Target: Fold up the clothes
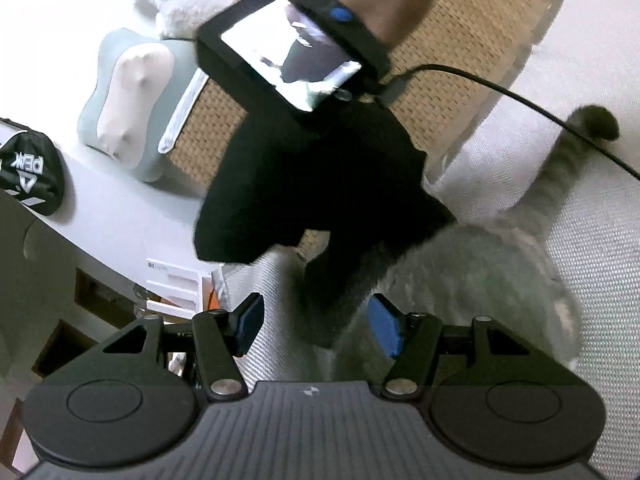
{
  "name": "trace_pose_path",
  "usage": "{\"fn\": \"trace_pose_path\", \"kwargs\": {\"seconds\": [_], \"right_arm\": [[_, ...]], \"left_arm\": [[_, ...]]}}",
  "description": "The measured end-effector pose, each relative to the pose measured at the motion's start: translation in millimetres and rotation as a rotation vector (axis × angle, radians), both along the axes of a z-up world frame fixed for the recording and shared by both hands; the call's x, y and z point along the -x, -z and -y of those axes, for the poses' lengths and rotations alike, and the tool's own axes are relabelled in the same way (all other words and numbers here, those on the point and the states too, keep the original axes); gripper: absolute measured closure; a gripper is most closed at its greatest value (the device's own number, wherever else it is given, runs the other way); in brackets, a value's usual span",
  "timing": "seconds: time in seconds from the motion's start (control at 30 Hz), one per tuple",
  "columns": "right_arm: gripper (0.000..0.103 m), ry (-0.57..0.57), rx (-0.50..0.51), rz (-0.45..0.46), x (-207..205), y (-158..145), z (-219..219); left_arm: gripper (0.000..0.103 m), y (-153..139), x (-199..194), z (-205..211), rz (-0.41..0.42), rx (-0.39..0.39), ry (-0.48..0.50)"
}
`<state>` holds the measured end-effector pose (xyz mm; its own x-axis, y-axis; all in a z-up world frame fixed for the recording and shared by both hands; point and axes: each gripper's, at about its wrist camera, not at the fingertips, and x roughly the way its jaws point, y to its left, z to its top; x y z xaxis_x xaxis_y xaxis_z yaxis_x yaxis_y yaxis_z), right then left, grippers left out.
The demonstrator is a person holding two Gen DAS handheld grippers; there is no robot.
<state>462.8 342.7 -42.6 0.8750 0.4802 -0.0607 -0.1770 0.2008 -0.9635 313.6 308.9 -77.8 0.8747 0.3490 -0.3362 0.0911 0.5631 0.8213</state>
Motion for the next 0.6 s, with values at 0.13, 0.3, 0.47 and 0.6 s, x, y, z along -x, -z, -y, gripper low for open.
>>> {"fn": "trace_pose_path", "kwargs": {"seconds": [0.13, 0.3, 0.47, 0.6], "right_arm": [[0.069, 0.012, -0.023, 0.036, -9, -9, -8], [0.068, 0.035, -0.030, 0.059, -21, -7, -18], [0.068, 0.030, 0.004, 0.052, -24, 13, -30], [0.068, 0.031, 0.009, 0.079, -24, 27, -39]], "left_arm": [[0.040, 3, 2, -6, -0.001, 0.012, -0.009], [0.040, 1, 3, -13, 0.011, 0.055, -0.027], [0.040, 5, 3, -18, 0.009, 0.059, -0.037], [0.040, 10, 5, -25, 0.001, 0.064, -0.056]]}}
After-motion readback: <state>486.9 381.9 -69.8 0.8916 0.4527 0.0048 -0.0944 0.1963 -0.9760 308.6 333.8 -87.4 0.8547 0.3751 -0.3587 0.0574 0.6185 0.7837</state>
